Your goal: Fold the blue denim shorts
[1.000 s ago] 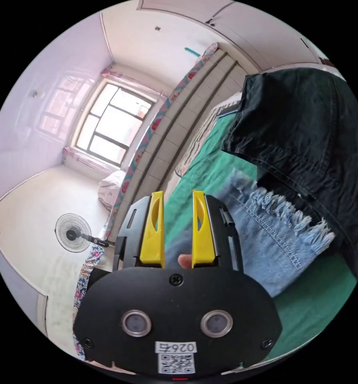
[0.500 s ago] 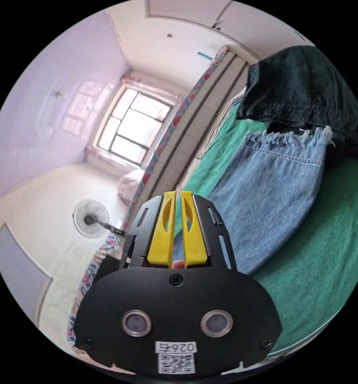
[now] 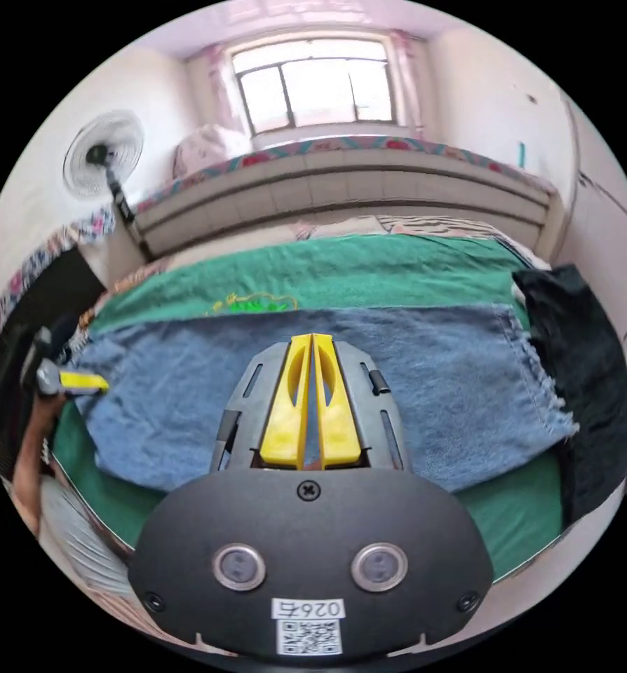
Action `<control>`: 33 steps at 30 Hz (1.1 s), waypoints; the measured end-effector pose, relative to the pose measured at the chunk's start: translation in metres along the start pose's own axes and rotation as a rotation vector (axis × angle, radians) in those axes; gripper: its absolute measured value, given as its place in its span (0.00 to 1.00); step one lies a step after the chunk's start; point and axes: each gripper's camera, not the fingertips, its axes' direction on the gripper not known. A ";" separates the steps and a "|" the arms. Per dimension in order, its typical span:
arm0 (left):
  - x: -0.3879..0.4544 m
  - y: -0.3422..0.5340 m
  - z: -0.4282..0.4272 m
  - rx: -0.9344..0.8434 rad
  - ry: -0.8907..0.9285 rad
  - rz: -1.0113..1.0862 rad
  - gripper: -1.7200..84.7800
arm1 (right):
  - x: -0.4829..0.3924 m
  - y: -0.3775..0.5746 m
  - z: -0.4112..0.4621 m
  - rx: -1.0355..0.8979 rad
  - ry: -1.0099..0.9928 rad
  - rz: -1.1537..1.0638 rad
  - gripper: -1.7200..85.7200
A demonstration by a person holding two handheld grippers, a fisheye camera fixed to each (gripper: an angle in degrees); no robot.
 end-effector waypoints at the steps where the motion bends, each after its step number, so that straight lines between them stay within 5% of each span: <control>1: 0.006 -0.004 -0.004 0.004 -0.024 0.008 0.01 | -0.018 -0.003 0.026 -0.101 -0.018 -0.071 0.01; 4: 0.032 -0.024 -0.023 -0.004 -0.143 0.085 0.01 | -0.057 -0.001 0.097 -0.363 -0.057 -0.221 0.01; 10: 0.042 -0.060 -0.056 -0.026 -0.186 0.075 0.01 | -0.089 0.009 0.102 -0.238 0.050 -0.291 0.01; 16: 0.016 -0.076 -0.099 0.031 -0.188 -0.062 0.01 | -0.054 0.000 0.043 -0.105 0.014 -0.137 0.01; 24: 0.036 -0.126 -0.192 0.444 0.370 -0.045 0.01 | 0.053 0.015 -0.008 -0.117 0.191 -0.039 0.01; 33: 0.159 -0.290 -0.242 0.694 0.538 0.124 0.03 | 0.238 0.043 -0.106 0.184 -0.059 0.664 0.03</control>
